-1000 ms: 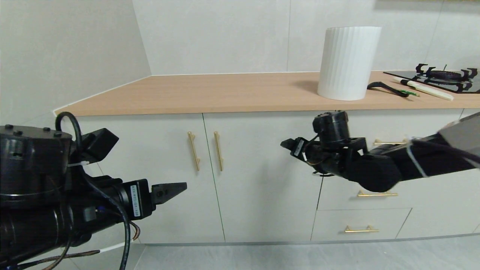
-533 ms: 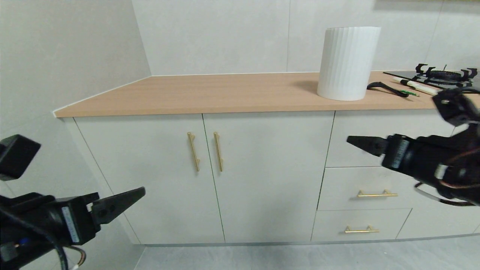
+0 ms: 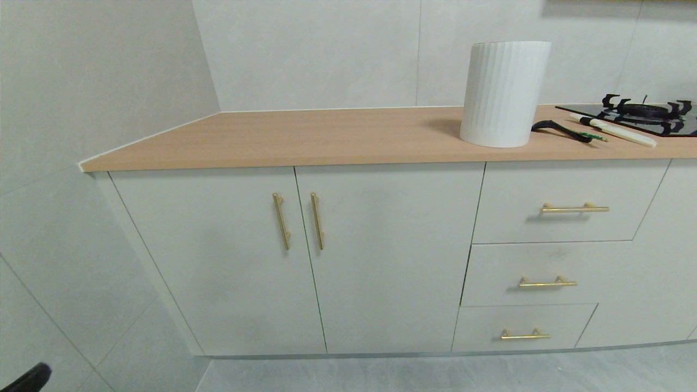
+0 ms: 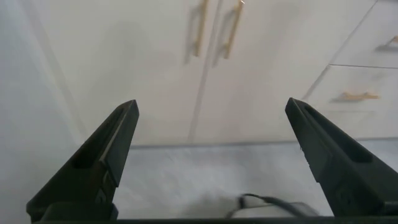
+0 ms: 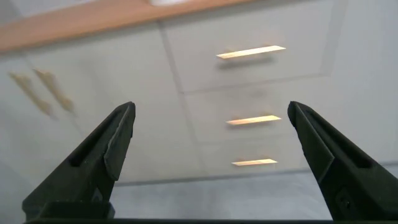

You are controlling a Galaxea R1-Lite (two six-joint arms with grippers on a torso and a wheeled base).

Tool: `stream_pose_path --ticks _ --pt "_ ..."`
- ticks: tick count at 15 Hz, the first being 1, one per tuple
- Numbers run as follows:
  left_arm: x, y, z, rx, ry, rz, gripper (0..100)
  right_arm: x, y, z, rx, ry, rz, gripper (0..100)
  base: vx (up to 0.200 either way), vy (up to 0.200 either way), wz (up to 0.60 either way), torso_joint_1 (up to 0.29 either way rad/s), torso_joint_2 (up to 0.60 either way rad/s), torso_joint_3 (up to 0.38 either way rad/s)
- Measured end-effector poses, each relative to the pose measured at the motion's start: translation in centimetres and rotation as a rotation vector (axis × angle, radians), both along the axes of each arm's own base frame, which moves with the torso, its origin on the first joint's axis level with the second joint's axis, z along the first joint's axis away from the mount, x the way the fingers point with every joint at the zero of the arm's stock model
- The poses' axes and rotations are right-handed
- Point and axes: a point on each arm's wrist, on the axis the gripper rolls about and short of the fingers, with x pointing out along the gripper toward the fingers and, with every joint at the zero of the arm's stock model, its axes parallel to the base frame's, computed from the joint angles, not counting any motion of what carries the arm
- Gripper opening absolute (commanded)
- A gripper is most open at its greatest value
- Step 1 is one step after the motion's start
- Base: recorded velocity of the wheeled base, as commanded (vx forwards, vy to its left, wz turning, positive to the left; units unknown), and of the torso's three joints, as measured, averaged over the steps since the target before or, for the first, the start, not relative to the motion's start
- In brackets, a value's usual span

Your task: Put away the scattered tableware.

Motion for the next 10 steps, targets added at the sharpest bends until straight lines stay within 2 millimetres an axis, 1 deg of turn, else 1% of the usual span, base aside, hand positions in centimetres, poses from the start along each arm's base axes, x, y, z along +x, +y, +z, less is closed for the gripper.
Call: stream_pose_path --ticks 1,2,4,5,7,10 --pt "-1.2 0.3 -0.7 0.017 -0.022 0.025 100 -1.8 -0.4 -1.2 -0.023 -0.001 -0.033 100 0.0 0.0 0.0 0.0 0.0 0.0" --pt "-2.2 0.6 -1.2 0.027 -0.054 0.05 100 -3.0 -0.5 -2.1 -0.037 -0.004 -0.092 100 0.0 0.0 0.0 0.0 0.0 0.0" --pt "-3.9 0.9 -2.7 0.039 -0.108 0.14 100 -4.5 -0.6 -3.1 -0.039 -0.049 -0.19 100 0.0 0.0 0.0 0.0 0.0 0.0" --pt "-4.2 0.9 -3.4 0.047 -0.115 0.202 100 -4.9 -0.5 -3.2 -0.037 -0.069 -0.216 100 0.0 0.0 0.0 0.0 0.0 0.0" --pt "-4.6 0.9 -4.1 0.052 -0.13 0.261 100 -5.7 -0.2 -3.9 -0.055 -0.093 -0.258 100 0.0 0.0 0.0 0.0 0.0 0.0" --pt "-4.9 0.5 -5.3 0.087 -0.138 0.329 100 -5.7 0.0 -6.1 -0.093 -0.073 -0.33 100 0.0 0.0 0.0 0.0 0.0 0.0"
